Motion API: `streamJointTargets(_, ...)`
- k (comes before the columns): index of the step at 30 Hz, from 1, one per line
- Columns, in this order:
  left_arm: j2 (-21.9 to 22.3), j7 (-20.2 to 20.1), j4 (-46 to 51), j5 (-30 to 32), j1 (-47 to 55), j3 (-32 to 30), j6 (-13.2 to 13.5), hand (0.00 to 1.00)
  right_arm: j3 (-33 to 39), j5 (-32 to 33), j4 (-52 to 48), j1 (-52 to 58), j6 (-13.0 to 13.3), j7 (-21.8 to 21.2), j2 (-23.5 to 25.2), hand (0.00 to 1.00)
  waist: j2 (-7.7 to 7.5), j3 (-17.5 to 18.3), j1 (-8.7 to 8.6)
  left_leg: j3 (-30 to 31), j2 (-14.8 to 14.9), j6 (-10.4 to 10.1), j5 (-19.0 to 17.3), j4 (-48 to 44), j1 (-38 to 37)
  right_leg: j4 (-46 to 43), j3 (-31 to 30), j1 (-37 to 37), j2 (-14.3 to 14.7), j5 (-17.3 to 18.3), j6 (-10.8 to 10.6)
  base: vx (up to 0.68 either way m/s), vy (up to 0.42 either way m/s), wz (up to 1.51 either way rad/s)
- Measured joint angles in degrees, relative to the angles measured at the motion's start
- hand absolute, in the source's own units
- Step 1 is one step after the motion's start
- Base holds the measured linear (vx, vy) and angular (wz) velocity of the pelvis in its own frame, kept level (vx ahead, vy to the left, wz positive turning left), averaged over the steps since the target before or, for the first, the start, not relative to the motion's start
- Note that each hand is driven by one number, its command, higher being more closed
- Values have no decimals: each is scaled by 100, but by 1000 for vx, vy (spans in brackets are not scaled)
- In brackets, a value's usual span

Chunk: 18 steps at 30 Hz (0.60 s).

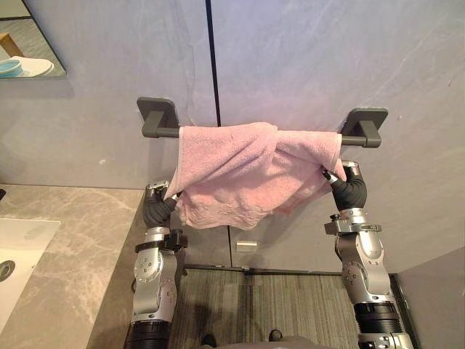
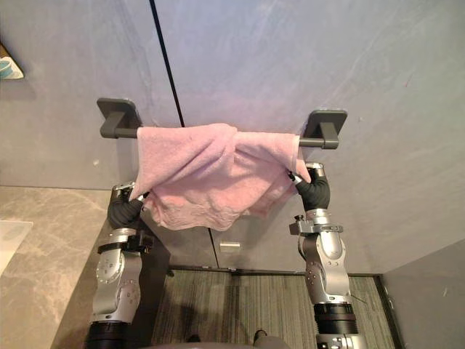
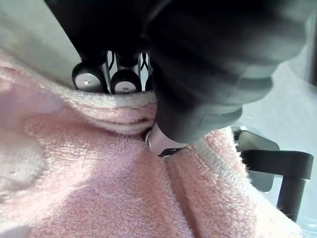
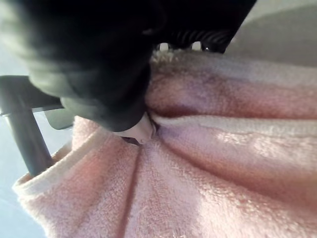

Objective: Organize washtable

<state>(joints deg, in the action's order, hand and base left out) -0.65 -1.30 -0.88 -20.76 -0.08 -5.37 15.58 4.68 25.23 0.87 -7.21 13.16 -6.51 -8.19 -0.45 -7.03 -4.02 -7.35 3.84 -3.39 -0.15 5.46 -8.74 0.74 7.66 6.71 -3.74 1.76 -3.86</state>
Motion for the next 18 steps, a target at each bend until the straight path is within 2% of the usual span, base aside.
streamJointTargets(18, 0, -127, -98, 4, -121, -158, 0, 100, 125, -63, 22, -108, -1, -10, 49, 100, -43, -142, -65, 52, -96, 40, -24, -1, -3, -45, 31, 3, -98, 26, -40, -12, -2, 0)
